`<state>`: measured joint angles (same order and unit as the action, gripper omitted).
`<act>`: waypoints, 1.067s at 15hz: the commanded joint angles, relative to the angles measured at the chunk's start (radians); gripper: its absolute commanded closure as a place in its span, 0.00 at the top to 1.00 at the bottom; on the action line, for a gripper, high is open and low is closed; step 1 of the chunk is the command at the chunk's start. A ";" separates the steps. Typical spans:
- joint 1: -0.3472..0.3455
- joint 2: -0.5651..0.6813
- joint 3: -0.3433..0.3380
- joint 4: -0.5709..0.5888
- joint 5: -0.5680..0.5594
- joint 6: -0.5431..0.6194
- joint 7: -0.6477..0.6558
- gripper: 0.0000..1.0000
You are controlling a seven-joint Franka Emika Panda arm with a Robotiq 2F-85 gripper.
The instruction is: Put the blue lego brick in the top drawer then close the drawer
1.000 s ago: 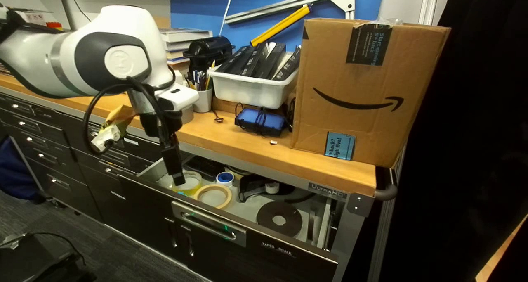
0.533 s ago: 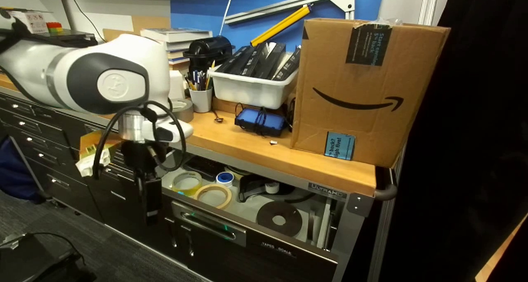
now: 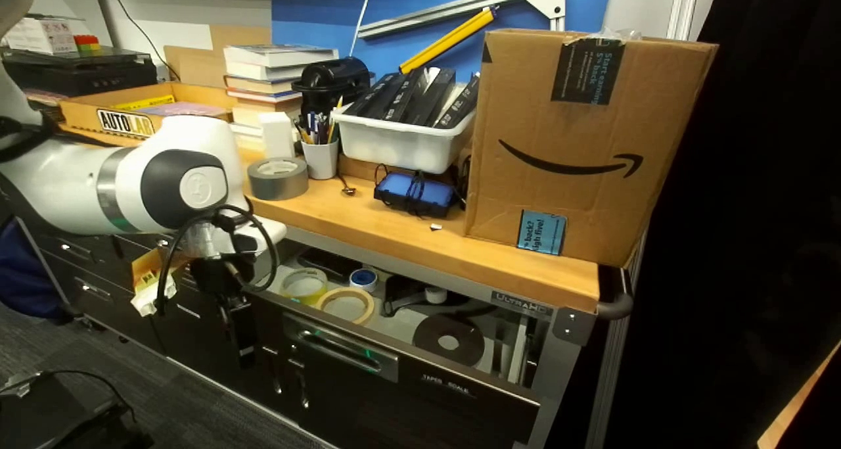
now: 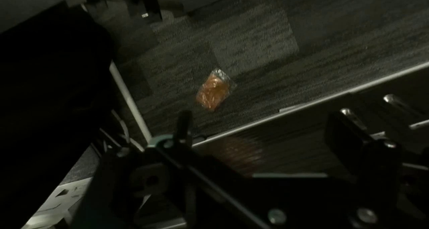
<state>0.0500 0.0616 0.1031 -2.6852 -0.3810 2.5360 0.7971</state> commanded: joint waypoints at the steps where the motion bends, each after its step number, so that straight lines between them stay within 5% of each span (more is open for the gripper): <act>1: 0.044 0.068 -0.055 0.087 -0.203 0.107 0.256 1.00; 9: 0.103 0.179 -0.150 0.326 -0.740 0.121 0.848 1.00; 11: 0.119 0.132 -0.147 0.292 -0.833 0.107 0.972 1.00; 13: 0.108 0.053 -0.130 0.220 -0.840 0.115 1.005 1.00; 16: 0.037 -0.118 -0.096 0.089 -0.657 0.216 0.794 1.00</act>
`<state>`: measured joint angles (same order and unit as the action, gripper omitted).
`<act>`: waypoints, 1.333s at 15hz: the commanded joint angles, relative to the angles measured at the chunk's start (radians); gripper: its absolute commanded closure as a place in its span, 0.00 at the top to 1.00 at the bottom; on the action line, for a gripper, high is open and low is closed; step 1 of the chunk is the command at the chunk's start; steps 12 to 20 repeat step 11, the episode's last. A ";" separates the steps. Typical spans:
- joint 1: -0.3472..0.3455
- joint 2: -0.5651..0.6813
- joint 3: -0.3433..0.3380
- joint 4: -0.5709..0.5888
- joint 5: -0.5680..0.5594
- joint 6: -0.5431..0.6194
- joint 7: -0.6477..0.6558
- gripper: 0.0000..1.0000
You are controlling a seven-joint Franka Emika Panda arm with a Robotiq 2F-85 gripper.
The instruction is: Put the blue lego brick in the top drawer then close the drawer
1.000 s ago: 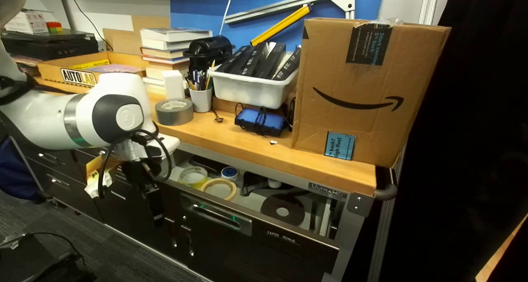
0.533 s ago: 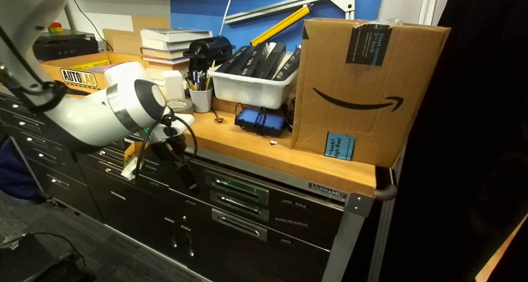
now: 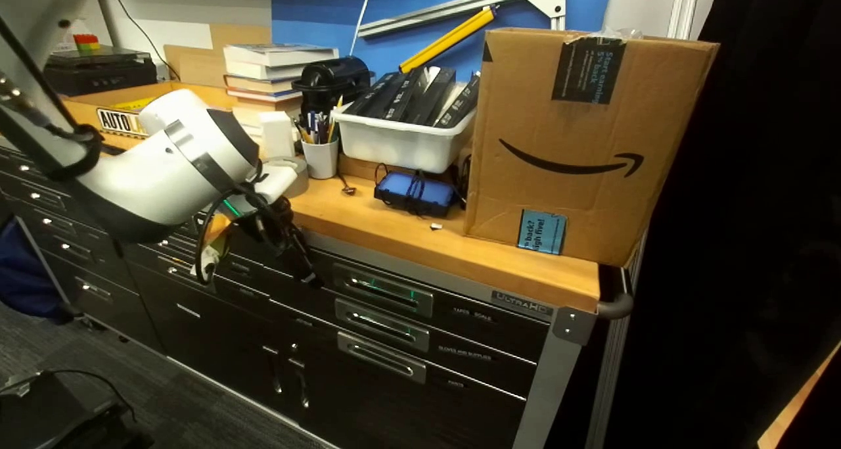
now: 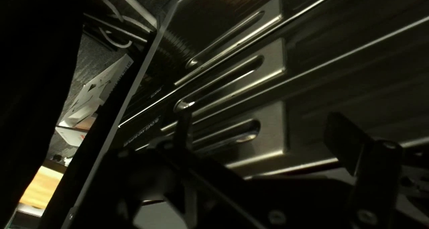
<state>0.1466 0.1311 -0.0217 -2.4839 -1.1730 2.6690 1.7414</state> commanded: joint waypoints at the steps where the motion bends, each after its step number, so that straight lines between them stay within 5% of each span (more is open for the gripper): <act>1: -0.067 -0.217 0.030 -0.138 0.222 0.122 -0.232 1.00; 5: -0.054 -0.259 0.028 -0.259 0.523 0.308 -0.546 1.00; 9: 0.258 -0.267 -0.227 -0.262 0.875 0.331 -0.723 1.00; 10: 0.126 -0.242 -0.133 -0.269 0.759 0.324 -0.675 1.00; 11: 0.188 -0.245 -0.179 -0.266 0.816 0.324 -0.698 1.00; 20: 0.188 -0.245 -0.179 -0.266 0.816 0.324 -0.698 1.00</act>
